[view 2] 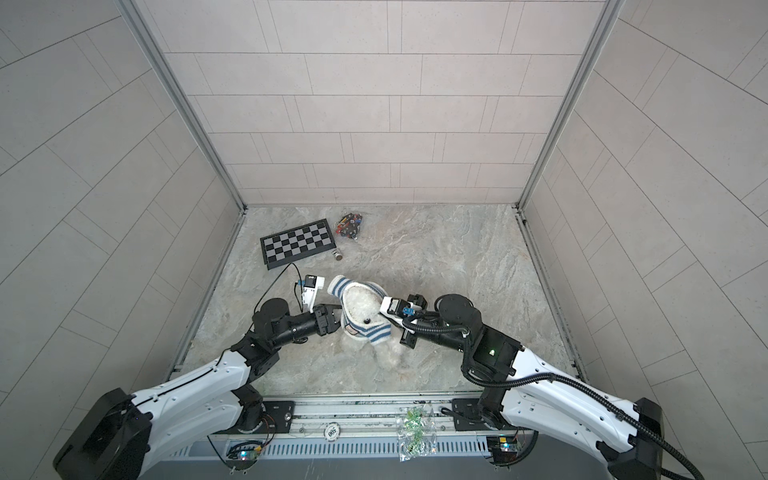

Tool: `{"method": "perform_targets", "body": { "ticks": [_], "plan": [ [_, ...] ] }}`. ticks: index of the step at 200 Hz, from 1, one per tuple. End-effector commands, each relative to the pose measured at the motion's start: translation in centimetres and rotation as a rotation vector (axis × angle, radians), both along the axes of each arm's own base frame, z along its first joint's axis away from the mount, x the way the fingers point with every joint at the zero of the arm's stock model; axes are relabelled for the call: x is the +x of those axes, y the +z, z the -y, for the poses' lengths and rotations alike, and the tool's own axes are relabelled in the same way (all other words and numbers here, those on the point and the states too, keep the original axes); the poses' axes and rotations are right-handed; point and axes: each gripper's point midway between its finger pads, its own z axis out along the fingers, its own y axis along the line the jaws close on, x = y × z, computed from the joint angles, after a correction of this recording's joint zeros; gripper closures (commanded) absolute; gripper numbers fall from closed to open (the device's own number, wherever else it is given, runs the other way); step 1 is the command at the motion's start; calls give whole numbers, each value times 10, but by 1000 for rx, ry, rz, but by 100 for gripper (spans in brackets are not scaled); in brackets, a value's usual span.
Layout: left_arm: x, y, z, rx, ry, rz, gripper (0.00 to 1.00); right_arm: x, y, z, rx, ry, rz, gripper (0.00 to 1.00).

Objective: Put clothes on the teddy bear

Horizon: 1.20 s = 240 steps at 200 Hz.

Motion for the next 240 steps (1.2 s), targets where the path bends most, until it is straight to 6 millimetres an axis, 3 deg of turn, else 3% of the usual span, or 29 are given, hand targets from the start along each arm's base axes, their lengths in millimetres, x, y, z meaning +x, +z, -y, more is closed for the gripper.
{"method": "perform_targets", "body": {
  "ticks": [1, 20, 34, 41, 58, 108, 112, 138, 182, 201, 240],
  "plan": [
    [1, 27, 0, -70, 12, 83, 69, 4, 18, 1, 62, -27, 50, 100],
    [2, 39, -2, -85, 27, 120, 86, 11, 16, 6, 64, -75, 48, 100],
    [4, 45, -5, -70, 44, 151, 100, 14, 19, 9, 83, -102, 45, 93],
    [6, 46, -6, -50, 54, 165, 100, 16, 4, 10, 59, -116, 25, 87],
    [10, 51, -10, -7, 83, 208, 100, 18, -5, 14, 38, -143, -7, 73],
    [22, 43, -12, 104, 116, 293, 100, 25, -37, 20, -39, -215, -161, 56],
    [23, 42, -12, 111, 111, 298, 100, 27, -29, 20, -29, -222, -162, 56],
    [26, 32, -10, 169, 102, 313, 100, 31, -38, 16, -52, -230, -264, 53],
    [28, 24, -14, 211, 113, 317, 100, 36, -33, 14, -53, -245, -381, 47],
    [28, 23, -15, 224, 120, 318, 100, 35, -29, 11, -63, -235, -401, 35],
    [35, 3, -25, 320, 165, 249, 100, 29, -27, 21, -78, -247, -411, 26]
  ]
}}
